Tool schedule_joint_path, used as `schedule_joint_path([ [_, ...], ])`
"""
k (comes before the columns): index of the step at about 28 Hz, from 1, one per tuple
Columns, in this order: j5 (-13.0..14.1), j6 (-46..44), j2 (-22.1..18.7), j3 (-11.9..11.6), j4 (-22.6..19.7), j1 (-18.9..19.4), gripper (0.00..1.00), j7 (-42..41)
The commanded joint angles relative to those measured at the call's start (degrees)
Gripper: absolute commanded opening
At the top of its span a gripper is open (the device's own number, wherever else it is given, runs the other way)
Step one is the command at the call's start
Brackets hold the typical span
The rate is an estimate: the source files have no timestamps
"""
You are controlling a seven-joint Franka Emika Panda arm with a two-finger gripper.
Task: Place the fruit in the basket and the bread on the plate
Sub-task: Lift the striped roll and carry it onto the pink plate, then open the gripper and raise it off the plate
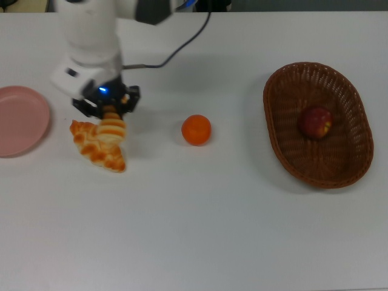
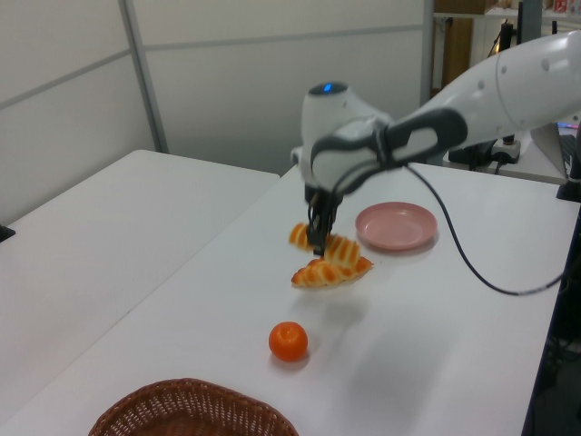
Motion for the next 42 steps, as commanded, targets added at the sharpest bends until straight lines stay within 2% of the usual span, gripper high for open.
schedule_joint_path([
  [1,3.4,-1.6,0.1,0.1,2.3,-5.8,0.00,2.7],
  [3,3.4,-1.5,0.5,0.1,3.4,-8.8,0.00,5.8],
  [7,3.3,-1.4,1.0,0.1,3.5,-12.8,0.00,6.8],
  [12,2.9,-0.8,3.4,0.1,3.7,-15.8,0.00,6.8],
  [16,2.7,4.2,6.3,0.0,4.5,-18.9,0.00,6.8],
  [17,2.6,5.4,7.6,-0.1,4.6,-19.8,0.12,6.8],
  [18,2.5,5.8,8.1,-0.2,4.7,-20.1,0.39,6.8],
  [19,2.3,6.1,8.6,-0.6,4.7,-20.3,0.87,6.8],
  [20,1.0,6.8,9.2,-1.3,4.7,-20.2,1.00,6.7],
  [23,-0.7,7.1,9.2,-1.6,4.7,-20.3,1.00,6.4],
  [38,-0.9,6.9,8.5,-1.7,4.6,-20.4,1.00,5.9],
  [42,-0.7,5.9,5.2,-1.5,4.0,-19.6,1.00,6.0],
])
